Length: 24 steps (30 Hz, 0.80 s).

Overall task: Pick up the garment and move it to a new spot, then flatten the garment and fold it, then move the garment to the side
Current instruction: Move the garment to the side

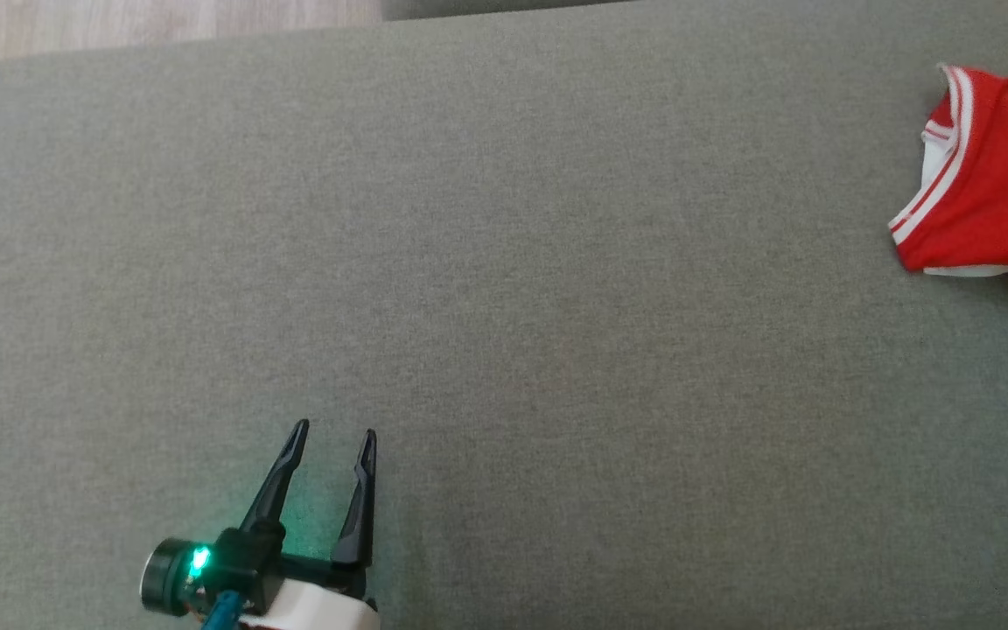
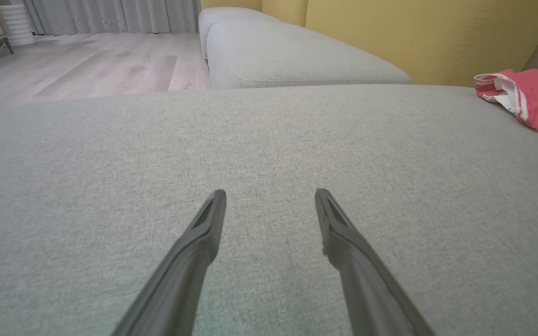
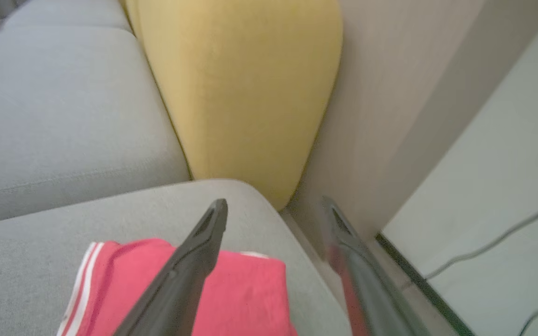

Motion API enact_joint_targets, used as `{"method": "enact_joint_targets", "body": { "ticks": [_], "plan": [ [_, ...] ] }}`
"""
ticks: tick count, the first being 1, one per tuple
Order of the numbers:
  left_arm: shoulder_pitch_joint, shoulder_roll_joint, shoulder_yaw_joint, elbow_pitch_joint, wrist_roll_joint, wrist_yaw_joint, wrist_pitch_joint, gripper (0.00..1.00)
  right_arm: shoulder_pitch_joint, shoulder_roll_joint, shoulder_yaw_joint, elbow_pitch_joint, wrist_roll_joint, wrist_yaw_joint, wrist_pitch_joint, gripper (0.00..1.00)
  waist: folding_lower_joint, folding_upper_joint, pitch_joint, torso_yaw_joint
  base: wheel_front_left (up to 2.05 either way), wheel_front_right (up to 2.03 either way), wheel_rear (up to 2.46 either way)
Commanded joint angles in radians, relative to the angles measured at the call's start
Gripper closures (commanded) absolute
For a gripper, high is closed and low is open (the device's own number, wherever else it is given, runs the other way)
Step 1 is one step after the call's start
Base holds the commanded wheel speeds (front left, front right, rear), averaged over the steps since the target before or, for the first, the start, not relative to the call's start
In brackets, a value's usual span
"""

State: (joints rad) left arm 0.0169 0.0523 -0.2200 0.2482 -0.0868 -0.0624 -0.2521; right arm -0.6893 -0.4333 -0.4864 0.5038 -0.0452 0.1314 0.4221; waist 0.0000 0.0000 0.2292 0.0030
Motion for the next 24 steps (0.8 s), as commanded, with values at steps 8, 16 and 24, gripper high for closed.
{"method": "enact_joint_targets", "body": {
  "ticks": [8,16,24],
  "plan": [
    [-0.003,-0.002,0.041,-0.039,-0.033,0.025,-0.010,0.00,0.120,0.057,0.178,-0.191,0.033,-0.001,-0.206,0.00,0.0000,0.0000,-0.085,0.027,0.00,0.00,0.00],
    [0.016,-0.002,0.083,-0.010,-0.065,0.053,-0.010,0.00,0.441,0.197,0.261,-0.395,0.056,-0.001,-0.406,0.00,0.0000,0.0000,-0.183,0.091,0.00,0.00,0.00],
    [0.030,-0.002,0.140,0.012,-0.055,0.083,-0.010,0.00,0.713,0.354,0.353,-0.428,0.039,-0.001,-0.573,0.00,0.0000,0.0000,-0.231,0.122,0.00,0.00,0.00]
  ]
}}
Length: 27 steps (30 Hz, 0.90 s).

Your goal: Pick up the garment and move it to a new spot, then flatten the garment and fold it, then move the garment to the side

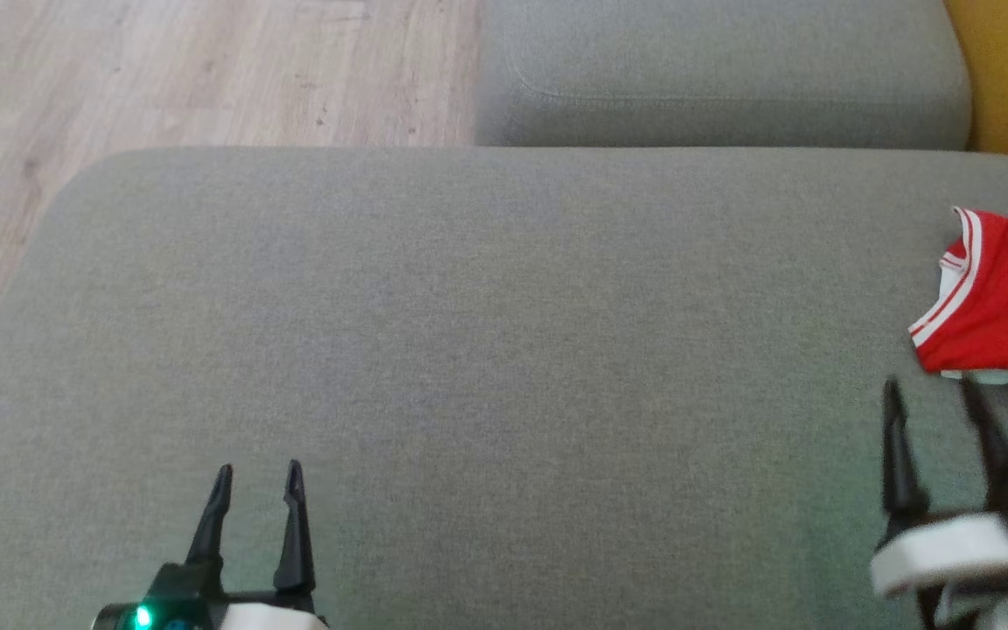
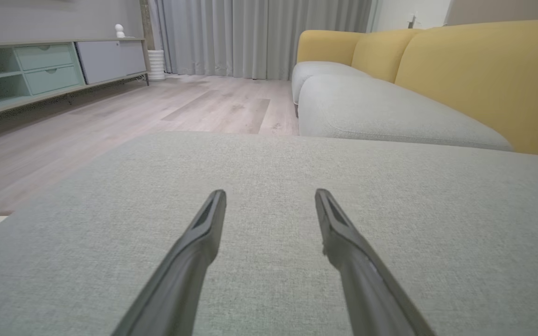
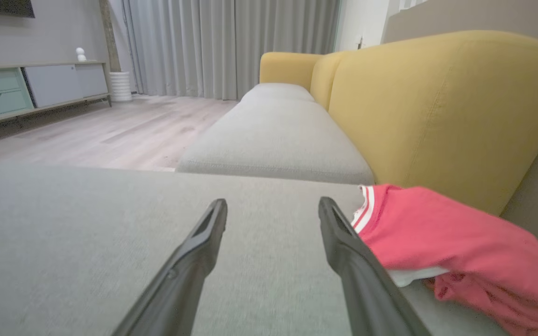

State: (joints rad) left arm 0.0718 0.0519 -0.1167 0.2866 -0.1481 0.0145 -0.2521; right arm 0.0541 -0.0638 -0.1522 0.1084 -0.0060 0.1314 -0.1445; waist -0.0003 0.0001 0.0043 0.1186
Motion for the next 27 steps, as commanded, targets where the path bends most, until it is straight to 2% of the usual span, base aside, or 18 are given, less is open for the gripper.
{"method": "enact_joint_targets", "body": {
  "ticks": [1,4,9,10,14,27],
  "plan": [
    [-0.022,-0.002,0.042,-0.024,0.005,0.009,-0.010,0.00,-0.005,-0.006,0.026,-0.020,-0.003,-0.001,-0.027,0.00,0.0003,-0.0001,-0.011,0.007,0.00,0.00,0.00],
    [-0.015,-0.002,0.046,-0.022,0.003,0.004,-0.010,0.00,0.058,0.011,0.049,0.031,-0.013,-0.001,-0.082,0.00,0.0003,-0.0001,-0.016,0.003,0.00,0.00,0.00],
    [-0.021,-0.002,0.045,-0.018,-0.001,-0.009,-0.010,0.00,0.073,0.013,0.080,0.083,0.015,-0.001,-0.109,0.00,0.0003,-0.0001,-0.023,-0.017,0.00,0.00,0.00],
    [0.011,0.000,0.014,0.006,-0.002,-0.007,0.000,1.00,0.102,0.024,0.059,0.113,0.015,0.000,-0.096,1.00,0.0003,-0.0001,-0.022,-0.014,0.00,0.00,0.00],
    [0.017,-0.001,0.015,0.047,-0.011,-0.007,0.008,1.00,0.104,0.024,0.059,0.163,0.027,0.000,-0.089,1.00,0.0003,-0.0001,-0.022,-0.019,0.00,0.00,0.00],
    [-0.002,-0.001,0.036,0.039,-0.152,-0.020,0.043,1.00,0.078,0.023,0.056,0.161,0.182,0.000,-0.054,1.00,0.0003,-0.0001,-0.020,-0.028,0.00,0.00,0.00]
  ]
}}
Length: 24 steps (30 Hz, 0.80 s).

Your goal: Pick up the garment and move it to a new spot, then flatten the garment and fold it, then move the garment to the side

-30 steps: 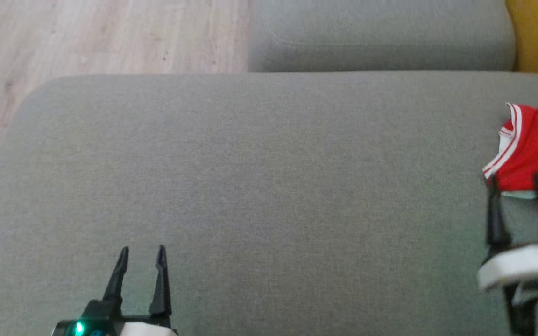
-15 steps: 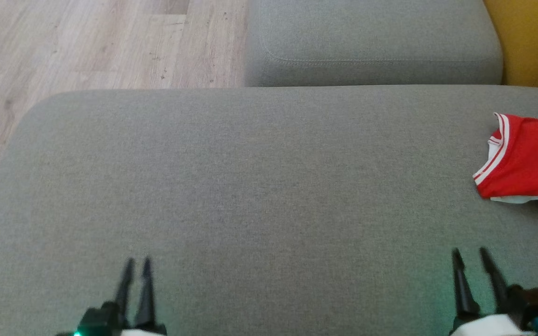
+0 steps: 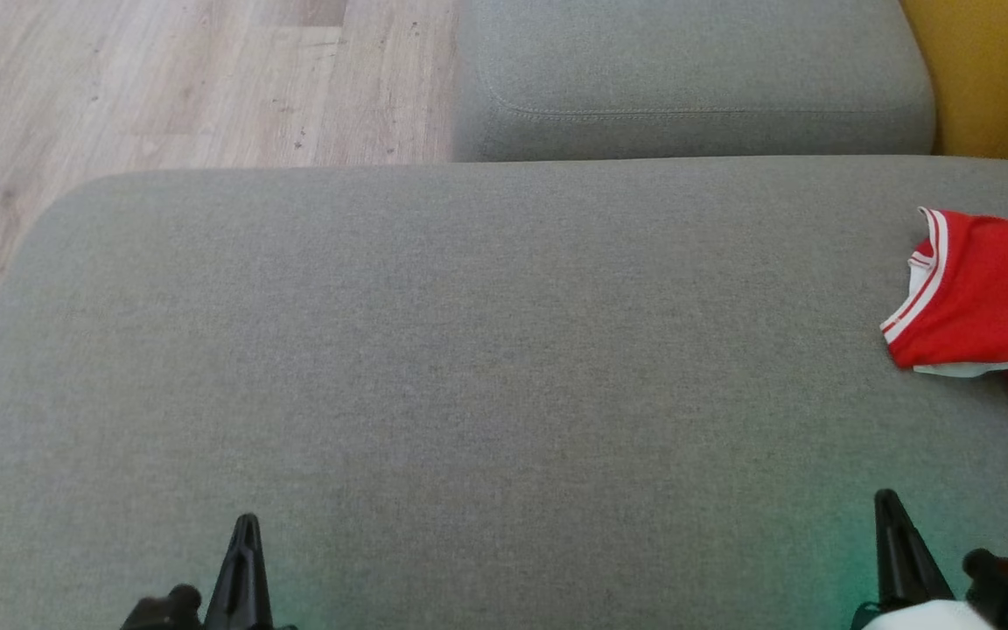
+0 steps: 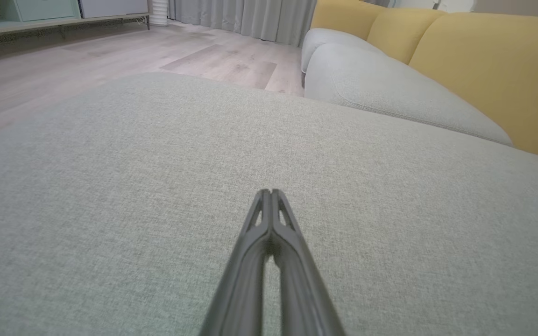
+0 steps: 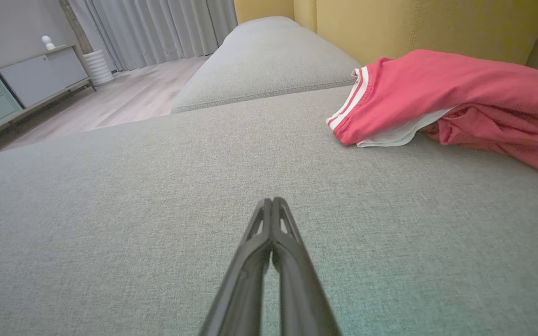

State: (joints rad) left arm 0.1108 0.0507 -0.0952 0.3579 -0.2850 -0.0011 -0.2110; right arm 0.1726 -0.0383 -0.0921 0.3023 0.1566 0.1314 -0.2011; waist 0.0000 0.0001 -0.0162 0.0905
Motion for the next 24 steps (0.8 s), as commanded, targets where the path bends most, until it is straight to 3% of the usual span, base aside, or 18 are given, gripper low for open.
{"method": "enact_joint_targets", "body": {
  "ticks": [1,24],
  "plan": [
    [-0.043,0.000,0.016,-0.034,-0.027,-0.006,0.005,1.00,-0.042,-0.002,-0.004,-0.034,0.032,0.000,0.005,1.00,0.0000,-0.0001,0.000,-0.001,0.00,0.00,0.00],
    [-0.078,0.000,0.056,-0.051,-0.295,-0.032,0.070,1.00,-0.090,-0.004,-0.006,-0.040,0.326,0.000,0.067,1.00,0.0000,-0.0001,0.004,-0.020,0.00,0.00,0.00]
  ]
}}
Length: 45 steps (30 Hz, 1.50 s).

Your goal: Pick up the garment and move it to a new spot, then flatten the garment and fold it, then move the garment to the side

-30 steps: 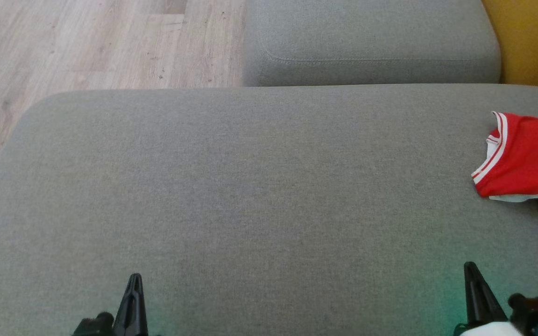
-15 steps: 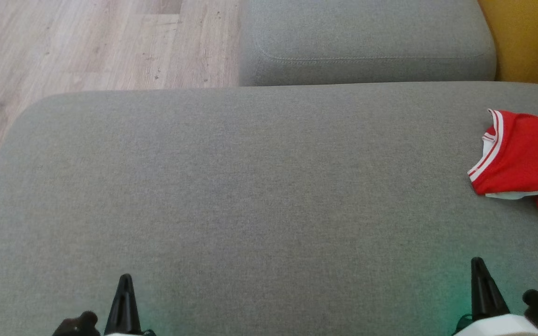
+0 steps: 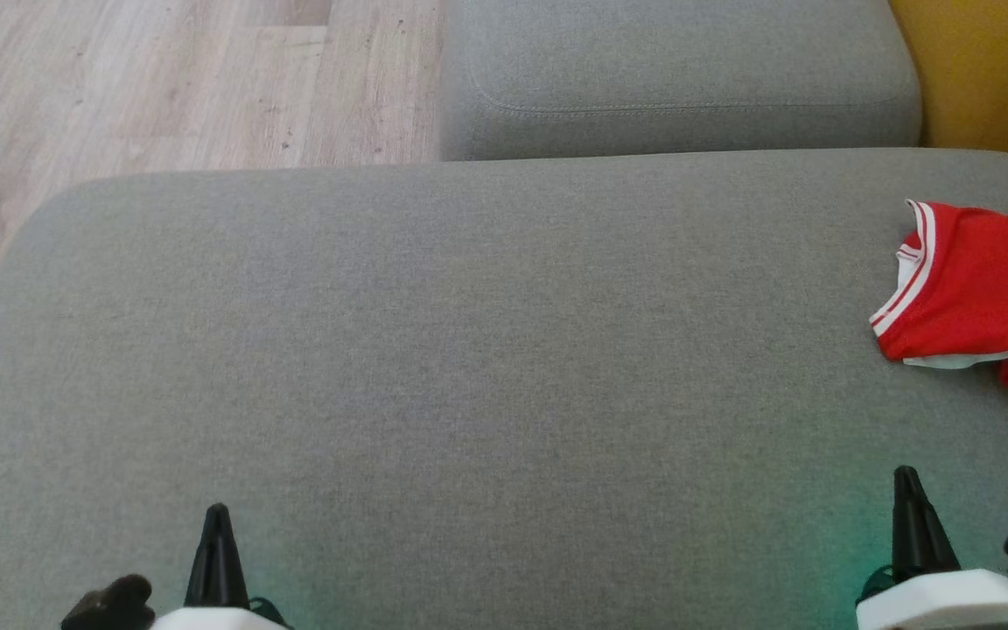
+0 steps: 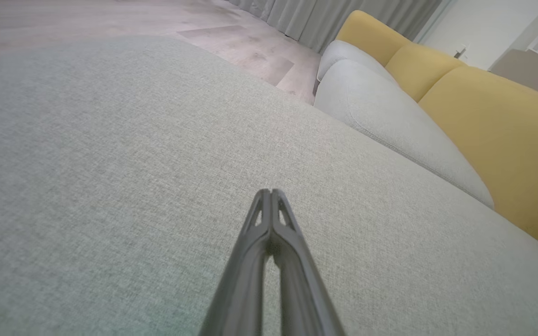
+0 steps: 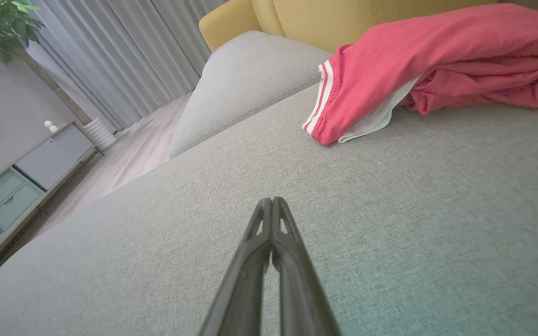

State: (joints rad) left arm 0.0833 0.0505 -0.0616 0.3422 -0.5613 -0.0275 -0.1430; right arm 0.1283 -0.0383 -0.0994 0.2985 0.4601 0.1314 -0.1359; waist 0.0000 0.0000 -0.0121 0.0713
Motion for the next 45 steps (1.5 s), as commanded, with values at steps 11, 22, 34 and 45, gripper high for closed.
{"method": "enact_joint_targets", "body": {
  "ticks": [11,22,34,45],
  "plan": [
    [-0.067,0.000,0.039,-0.042,-0.136,-0.016,0.031,1.00,-0.067,-0.005,0.000,-0.038,0.150,0.000,0.030,1.00,0.0000,0.0000,0.002,-0.008,0.00,0.00,0.00],
    [-0.084,0.000,0.059,-0.050,-0.264,-0.028,0.063,1.00,-0.091,-0.006,-0.002,-0.041,0.291,0.000,0.061,1.00,0.0000,0.0000,0.004,-0.017,0.00,0.00,0.00],
    [-0.103,0.000,0.080,-0.058,-0.404,-0.042,0.097,1.00,-0.117,-0.007,-0.005,-0.043,0.444,0.000,0.095,1.00,0.0000,0.0000,0.006,-0.027,0.00,0.00,0.00],
    [-0.124,0.000,0.102,-0.067,-0.555,-0.056,0.135,1.00,-0.145,-0.008,-0.007,-0.045,0.610,0.000,0.131,1.00,0.0000,0.0000,0.008,-0.037,0.00,0.00,0.00]
  ]
}}
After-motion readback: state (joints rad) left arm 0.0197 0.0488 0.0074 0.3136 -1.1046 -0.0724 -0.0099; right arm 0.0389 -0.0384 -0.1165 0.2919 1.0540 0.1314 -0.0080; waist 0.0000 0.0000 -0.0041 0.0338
